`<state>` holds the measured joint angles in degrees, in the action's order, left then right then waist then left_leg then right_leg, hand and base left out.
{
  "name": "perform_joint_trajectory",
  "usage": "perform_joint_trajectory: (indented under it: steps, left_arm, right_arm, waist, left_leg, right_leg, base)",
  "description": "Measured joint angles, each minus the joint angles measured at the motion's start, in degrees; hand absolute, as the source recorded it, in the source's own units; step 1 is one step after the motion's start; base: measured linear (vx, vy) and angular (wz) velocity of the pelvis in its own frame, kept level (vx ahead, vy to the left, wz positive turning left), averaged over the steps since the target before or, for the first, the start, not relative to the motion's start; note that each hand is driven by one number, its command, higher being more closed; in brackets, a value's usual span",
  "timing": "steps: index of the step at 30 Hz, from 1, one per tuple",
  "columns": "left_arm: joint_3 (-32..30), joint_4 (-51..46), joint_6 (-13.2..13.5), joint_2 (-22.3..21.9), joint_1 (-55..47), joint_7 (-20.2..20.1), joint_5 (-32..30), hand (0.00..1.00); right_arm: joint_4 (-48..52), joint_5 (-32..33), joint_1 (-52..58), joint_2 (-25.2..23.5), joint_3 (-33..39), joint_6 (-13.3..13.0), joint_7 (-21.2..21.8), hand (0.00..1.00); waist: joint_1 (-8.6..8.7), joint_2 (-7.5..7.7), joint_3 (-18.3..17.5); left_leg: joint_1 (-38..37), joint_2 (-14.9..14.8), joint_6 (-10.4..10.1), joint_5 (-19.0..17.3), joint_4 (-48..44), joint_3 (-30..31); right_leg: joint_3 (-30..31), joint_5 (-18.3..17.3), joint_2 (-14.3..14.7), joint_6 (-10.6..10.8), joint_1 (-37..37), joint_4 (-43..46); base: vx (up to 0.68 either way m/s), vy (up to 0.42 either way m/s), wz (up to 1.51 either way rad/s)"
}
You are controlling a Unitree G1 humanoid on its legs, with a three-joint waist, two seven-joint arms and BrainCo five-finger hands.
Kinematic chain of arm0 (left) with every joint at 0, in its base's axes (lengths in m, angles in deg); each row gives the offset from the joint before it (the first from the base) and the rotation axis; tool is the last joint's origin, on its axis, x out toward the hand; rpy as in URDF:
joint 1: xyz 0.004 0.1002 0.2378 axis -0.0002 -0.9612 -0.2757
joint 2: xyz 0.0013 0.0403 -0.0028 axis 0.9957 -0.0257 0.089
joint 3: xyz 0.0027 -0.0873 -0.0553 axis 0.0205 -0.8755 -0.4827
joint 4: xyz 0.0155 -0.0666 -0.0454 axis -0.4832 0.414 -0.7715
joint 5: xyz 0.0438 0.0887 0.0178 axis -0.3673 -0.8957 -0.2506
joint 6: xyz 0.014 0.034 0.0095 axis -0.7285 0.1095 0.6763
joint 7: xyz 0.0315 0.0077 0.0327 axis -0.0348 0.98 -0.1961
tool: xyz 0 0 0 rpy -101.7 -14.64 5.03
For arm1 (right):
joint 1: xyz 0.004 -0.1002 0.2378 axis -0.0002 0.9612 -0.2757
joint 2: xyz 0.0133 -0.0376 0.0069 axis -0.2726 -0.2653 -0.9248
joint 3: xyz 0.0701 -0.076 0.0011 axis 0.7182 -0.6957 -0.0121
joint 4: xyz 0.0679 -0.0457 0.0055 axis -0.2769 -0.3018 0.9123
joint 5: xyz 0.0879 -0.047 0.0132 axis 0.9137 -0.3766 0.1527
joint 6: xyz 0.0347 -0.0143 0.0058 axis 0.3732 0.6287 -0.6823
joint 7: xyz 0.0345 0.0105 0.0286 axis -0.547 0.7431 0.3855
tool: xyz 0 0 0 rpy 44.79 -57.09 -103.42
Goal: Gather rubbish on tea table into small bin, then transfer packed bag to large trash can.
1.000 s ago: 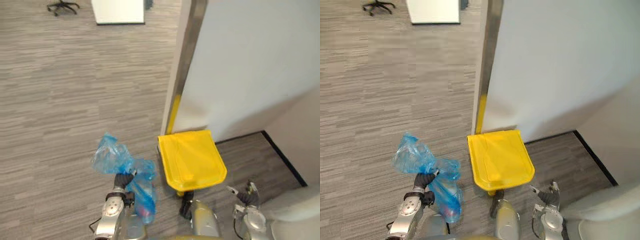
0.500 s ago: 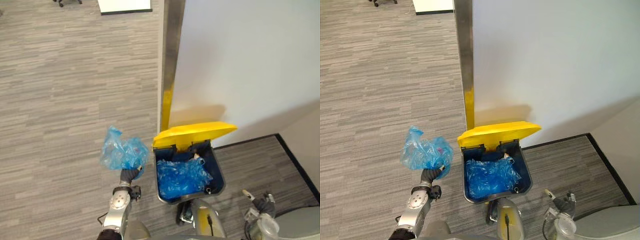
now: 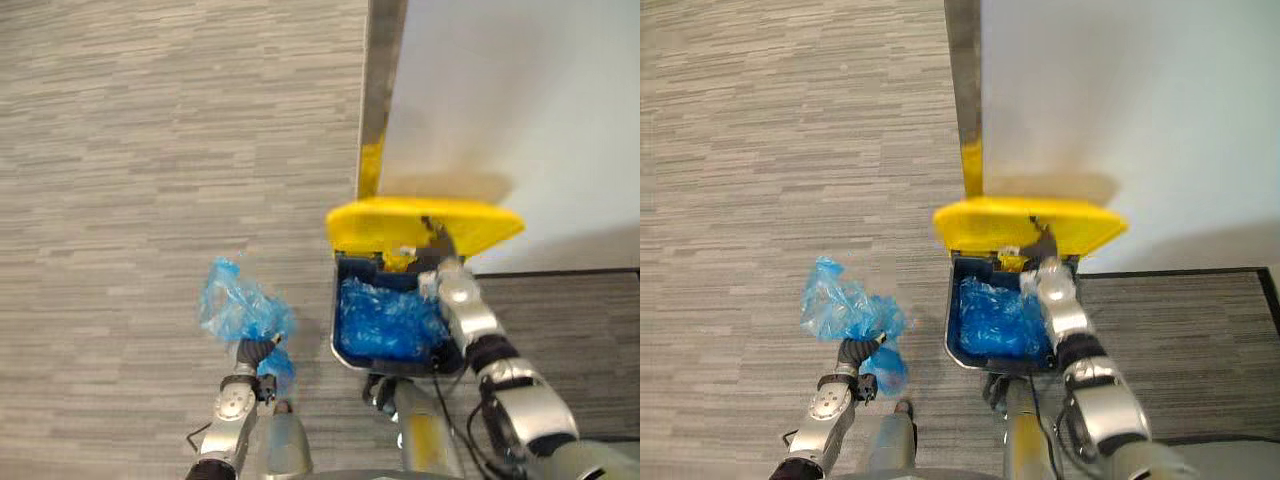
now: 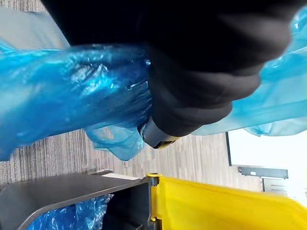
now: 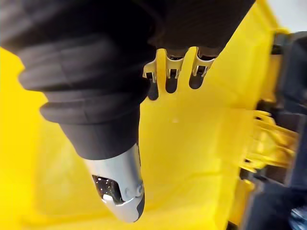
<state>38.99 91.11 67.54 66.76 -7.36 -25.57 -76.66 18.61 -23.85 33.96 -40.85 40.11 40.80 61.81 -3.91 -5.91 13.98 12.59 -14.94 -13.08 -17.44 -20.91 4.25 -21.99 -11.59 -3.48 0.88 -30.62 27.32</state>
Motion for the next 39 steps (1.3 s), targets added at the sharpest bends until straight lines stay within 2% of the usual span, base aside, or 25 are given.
perform_joint_trajectory:
  steps: [2,5,9,12,16,20,21,23,25,28,30,35,36,39]
  left_arm:
    - [0.2,-0.2,0.4,0.2,0.7,0.5,0.6,1.0]
    - [2.0,-1.2,0.9,0.6,3.2,0.6,2.0,1.0]
    - [8.0,-8.8,1.5,1.3,4.3,0.3,3.4,1.0]
    - [12.3,-13.1,2.3,1.3,5.3,-0.9,5.0,1.0]
    - [20.8,-16.8,2.7,1.2,8.4,-2.1,6.9,1.0]
    - [25.4,-17.4,2.8,-0.9,19.0,-1.8,7.9,1.0]
    - [26.4,-16.2,3.1,-1.8,23.8,-1.7,7.9,1.0]
    - [27.1,-13.5,4.0,-3.5,29.4,-0.6,7.9,1.0]
    - [27.1,-12.0,4.3,-3.9,31.1,0.1,7.9,1.0]
    - [26.8,-1.8,4.3,-5.0,36.7,1.6,7.4,1.0]
    - [26.3,8.2,3.0,-5.6,39.6,2.2,5.4,1.0]
    - [23.9,19.8,0.4,-5.6,42.8,3.9,1.0,1.0]
    - [23.4,21.7,0.1,-5.7,44.3,4.2,0.0,0.0]
    - [19.3,25.6,-0.8,-6.3,46.5,4.7,-1.8,0.0]
  right_arm:
    - [-0.5,0.0,-2.7,2.4,-1.1,0.5,-0.1,0.0]
    - [-0.5,0.0,-7.0,4.9,-4.1,0.6,-0.3,0.0]
    - [-1.2,-0.5,-10.5,5.2,-7.6,1.8,-0.6,0.0]
    - [-3.5,-2.3,-13.6,5.3,-9.0,2.2,0.2,0.0]
    - [-7.4,-3.0,-17.4,5.9,-10.8,3.5,0.7,0.0]
    - [-7.4,-4.0,-20.5,6.1,-11.0,3.7,0.9,0.0]
    - [-7.4,-4.0,-21.4,6.6,-11.0,3.7,0.9,0.0]
    - [-7.3,-4.0,-23.1,6.6,-11.6,3.7,0.9,0.0]
    - [-7.0,-4.0,-24.4,6.7,-12.7,3.7,1.0,0.0]
    - [-4.8,-4.0,-27.1,8.0,-13.2,3.6,1.3,0.0]
    - [-2.4,-4.0,-28.4,9.5,-13.4,2.9,1.3,0.0]
    - [0.8,-4.0,-31.0,11.0,-15.7,1.4,1.6,0.0]
    - [2.2,-4.0,-31.0,11.9,-15.8,1.1,1.6,0.0]
    - [5.6,-3.6,-31.1,12.8,-17.6,0.6,0.6,0.0]
  waist:
    - [-0.02,0.13,0.4]
    - [0.31,0.03,3.1]
    - [0.34,0.14,5.1]
    - [1.52,0.05,7.2]
    - [2.12,-0.05,7.6]
    - [3.47,-1.52,9.9]
    - [4.31,-1.39,10.9]
    - [4.88,-1.37,11.7]
    - [5.3,-1.31,11.8]
    - [7.24,-1.36,15.3]
    - [8.46,-1.36,15.9]
    - [9.48,-1.05,16.3]
    - [9.46,-1.08,16.4]
    - [9.44,-0.42,16.8]
  left_leg:
    - [1.2,0.0,-0.1,0.1,-0.2,0.2]
    - [1.7,0.1,0.0,0.0,-2.0,-0.3]
    - [0.8,0.8,0.2,-0.3,-3.6,-0.3]
    - [0.6,1.2,0.6,-0.8,-4.7,0.2]
    - [0.6,1.8,0.2,-1.1,-3.8,1.4]
    - [2.7,1.8,1.2,-2.5,-9.0,2.0]
    - [2.9,2.1,1.2,-2.6,-8.6,1.5]
    - [2.5,2.4,1.0,-2.5,-7.2,0.3]
    - [2.7,2.8,1.1,-2.5,-7.6,0.1]
    - [3.7,2.6,1.9,-2.9,-9.4,-0.5]
    - [5.5,2.8,2.3,-3.1,-9.4,-2.1]
    - [8.7,2.4,2.5,-3.6,-11.4,-3.6]
    - [10.0,2.1,2.6,-3.9,-12.1,-4.0]
    - [13.1,1.7,2.5,-4.7,-14.0,-4.8]
  right_leg:
    - [-0.2,0.5,0.0,-0.5,-0.9,-0.5]
    - [0.1,1.0,0.0,-0.6,-0.9,-0.3]
    - [0.5,1.1,-0.8,-0.7,-0.7,0.7]
    - [0.3,1.1,-1.4,-0.7,0.3,1.2]
    - [0.2,1.4,-1.6,-0.5,0.4,0.4]
    - [0.0,2.3,-1.2,-1.1,0.1,0.8]
    - [0.6,2.8,-1.4,-0.5,0.0,0.6]
    - [1.9,3.4,-1.4,0.3,-0.7,-0.3]
    - [2.4,4.0,-1.0,-0.2,-1.5,-0.8]
    - [3.3,4.8,-0.2,-0.1,-1.9,-1.1]
    - [4.1,5.9,-0.2,0.2,-4.1,-2.1]
    - [5.4,7.2,0.7,-0.5,-8.0,-2.4]
    - [5.5,7.4,0.9,-0.7,-9.0,-2.2]
    - [6.3,7.5,0.9,-0.7,-12.0,-1.1]
  base:
    - [-0.05,-0.03,0.05]
    - [-0.04,0.007,-0.09]
    - [0.0,0.0,0.0]
    - [-0.04,0.014,0.06]
    - [-0.06,0.001,0.09]
    - [-0.04,0.012,-0.07]
    - [-0.12,0.03,-0.05]
    - [-0.09,0.017,-0.17]
    - [-0.01,0.022,-0.28]
    - [-0.02,0.026,-0.27]
    - [-0.02,0.041,-0.28]
    - [0.04,0.025,-0.24]
    - [0.03,0.01,-0.12]
    - [0.0,0.009,-0.14]
